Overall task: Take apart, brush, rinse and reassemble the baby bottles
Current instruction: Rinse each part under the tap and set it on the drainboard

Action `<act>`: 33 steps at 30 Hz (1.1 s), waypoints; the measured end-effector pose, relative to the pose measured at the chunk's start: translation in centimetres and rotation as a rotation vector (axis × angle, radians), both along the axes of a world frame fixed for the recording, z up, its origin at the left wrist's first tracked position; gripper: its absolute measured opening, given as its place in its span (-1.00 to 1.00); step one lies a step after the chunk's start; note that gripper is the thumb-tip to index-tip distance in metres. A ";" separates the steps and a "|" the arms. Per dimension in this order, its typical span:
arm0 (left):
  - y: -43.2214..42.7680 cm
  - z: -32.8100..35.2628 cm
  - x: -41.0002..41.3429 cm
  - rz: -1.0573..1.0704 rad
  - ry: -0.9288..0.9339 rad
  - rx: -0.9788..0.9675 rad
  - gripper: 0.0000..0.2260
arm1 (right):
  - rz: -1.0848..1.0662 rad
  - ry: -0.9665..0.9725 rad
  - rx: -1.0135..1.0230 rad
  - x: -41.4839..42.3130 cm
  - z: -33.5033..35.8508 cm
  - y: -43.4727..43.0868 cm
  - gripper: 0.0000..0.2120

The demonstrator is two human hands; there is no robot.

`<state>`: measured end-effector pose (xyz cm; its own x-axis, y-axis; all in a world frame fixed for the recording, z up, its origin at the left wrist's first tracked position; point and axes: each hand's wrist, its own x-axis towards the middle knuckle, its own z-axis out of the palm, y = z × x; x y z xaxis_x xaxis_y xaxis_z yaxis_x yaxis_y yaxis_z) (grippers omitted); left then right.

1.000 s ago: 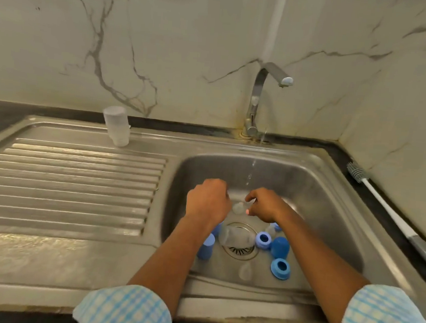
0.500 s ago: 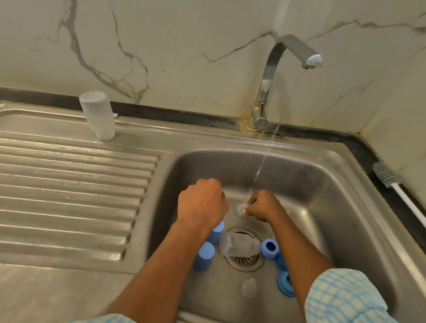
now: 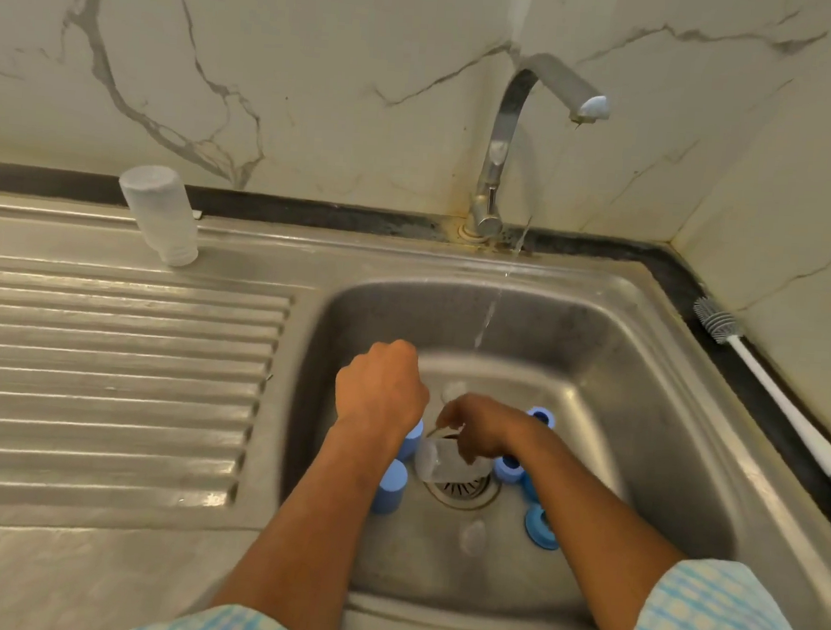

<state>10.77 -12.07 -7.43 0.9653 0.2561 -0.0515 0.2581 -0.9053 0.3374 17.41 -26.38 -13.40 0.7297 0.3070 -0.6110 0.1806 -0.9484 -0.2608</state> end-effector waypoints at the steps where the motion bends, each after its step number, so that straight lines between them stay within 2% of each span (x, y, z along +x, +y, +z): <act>1: 0.0 0.0 0.0 -0.007 -0.003 -0.007 -0.93 | 0.040 0.032 -0.054 -0.3 -0.2 0.3 -0.37; 4: 0.2 -0.2 -0.2 -0.060 0.004 -0.017 -0.85 | 0.207 0.014 -0.223 -0.8 -0.9 1.2 -0.32; 6: 0.2 -0.4 -0.3 -0.114 0.044 -0.014 -0.78 | 0.196 0.004 -0.221 -1.0 -0.6 1.2 -0.33; 9: -0.3 -0.7 -0.3 -0.197 0.049 -0.008 -0.71 | 0.012 -0.040 -0.023 -0.4 1.1 -0.1 -0.42; 12: -0.5 -1.5 0.1 -0.325 -0.011 -0.013 -0.45 | -0.186 -0.146 0.223 1.2 3.3 -2.0 -0.61; 14: -0.5 -2.1 0.3 -0.398 -0.038 -0.040 -0.27 | -0.340 -0.145 0.363 1.6 4.5 -3.0 -0.61; 16: -0.8 -2.5 0.6 -0.431 -0.069 -0.065 -0.17 | -0.477 -0.083 0.500 1.5 5.7 -3.5 -0.53; 18: -1.4 -2.7 1.2 -0.432 -0.120 -0.101 -0.18 | -0.540 0.007 0.586 1.1 6.6 -3.3 -0.39; 21: -2.1 -2.8 2.9 -0.383 -0.225 -0.211 -0.35 | -0.570 0.084 0.673 1.2 7.1 -2.9 -0.25; 22: -2.1 -2.9 3.5 -0.347 -0.231 -0.272 -0.42 | -0.613 0.083 0.718 1.5 7.1 -3.2 -0.29; 24: -2.2 -3.0 4.8 -0.270 -0.183 -0.391 -0.52 | -0.675 0.057 0.760 1.9 7.4 -3.8 -0.52; 26: -2.4 -3.1 5.5 -0.217 -0.122 -0.444 -0.58 | -0.611 -0.054 0.695 2.4 7.4 -4.2 -0.76; 27: -2.6 -3.1 5.7 -0.209 -0.104 -0.448 -0.59 | -0.547 -0.138 0.648 2.6 7.2 -4.2 -0.76; 30: -3.4 -3.0 6.5 -0.199 -0.088 -0.467 -0.60 | -0.402 -0.256 0.601 2.9 6.7 -3.8 -0.50; 33: -3.8 -3.1 7.2 -0.241 -0.050 -0.498 -0.54 | -0.347 -0.301 0.607 3.1 6.4 -4.0 -0.42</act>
